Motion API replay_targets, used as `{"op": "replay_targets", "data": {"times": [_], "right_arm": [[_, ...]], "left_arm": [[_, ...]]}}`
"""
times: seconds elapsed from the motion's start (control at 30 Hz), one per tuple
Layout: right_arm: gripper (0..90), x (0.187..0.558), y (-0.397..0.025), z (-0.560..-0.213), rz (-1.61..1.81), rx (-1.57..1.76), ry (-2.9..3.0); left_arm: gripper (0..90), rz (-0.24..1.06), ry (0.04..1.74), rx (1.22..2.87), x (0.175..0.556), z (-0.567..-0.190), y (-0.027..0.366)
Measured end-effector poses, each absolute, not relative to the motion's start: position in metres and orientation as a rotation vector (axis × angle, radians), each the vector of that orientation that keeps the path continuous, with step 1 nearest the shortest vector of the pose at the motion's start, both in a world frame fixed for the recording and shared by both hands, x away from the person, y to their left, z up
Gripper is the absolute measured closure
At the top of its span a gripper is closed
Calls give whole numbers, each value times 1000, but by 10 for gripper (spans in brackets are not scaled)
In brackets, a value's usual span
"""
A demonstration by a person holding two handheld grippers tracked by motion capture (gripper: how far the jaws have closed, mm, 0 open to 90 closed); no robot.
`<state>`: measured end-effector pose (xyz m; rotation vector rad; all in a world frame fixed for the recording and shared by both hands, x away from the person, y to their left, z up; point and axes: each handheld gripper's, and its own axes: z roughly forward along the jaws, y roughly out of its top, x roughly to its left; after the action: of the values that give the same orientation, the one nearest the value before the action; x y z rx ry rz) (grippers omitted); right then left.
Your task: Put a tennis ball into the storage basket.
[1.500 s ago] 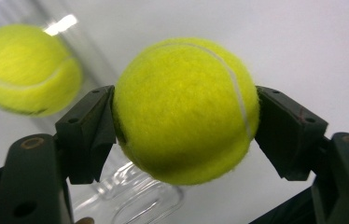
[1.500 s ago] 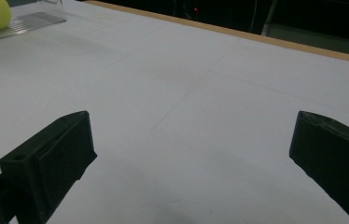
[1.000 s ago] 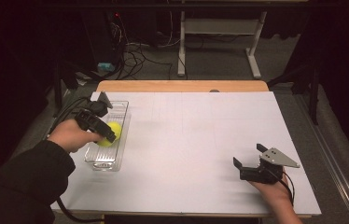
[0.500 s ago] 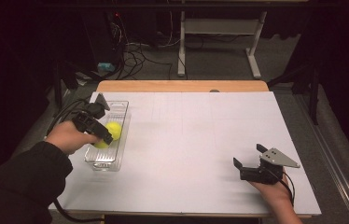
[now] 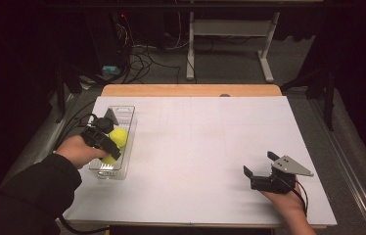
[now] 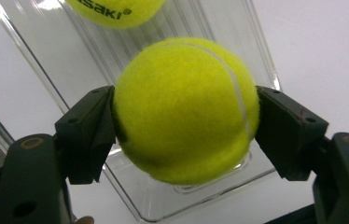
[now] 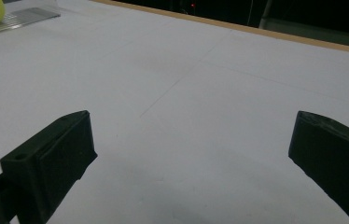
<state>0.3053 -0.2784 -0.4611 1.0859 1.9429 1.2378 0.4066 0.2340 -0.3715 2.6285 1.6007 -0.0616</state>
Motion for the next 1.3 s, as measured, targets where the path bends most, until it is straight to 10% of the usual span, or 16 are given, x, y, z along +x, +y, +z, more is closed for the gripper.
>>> {"op": "replay_targets", "data": {"times": [0.43, 0.6, 1.3], "right_arm": [[0, 305, -278, -460, 1246, 1088, 1926], [0, 305, -278, -461, 1244, 1087, 1927], [0, 304, -277, -460, 1244, 1079, 1940]], "left_arm": [[256, -52, 1604, 2628, 405, -369, 233], [8, -30, 1566, 2605, 402, -356, 230], [5, -36, 1349, 2645, 408, -355, 148]]}}
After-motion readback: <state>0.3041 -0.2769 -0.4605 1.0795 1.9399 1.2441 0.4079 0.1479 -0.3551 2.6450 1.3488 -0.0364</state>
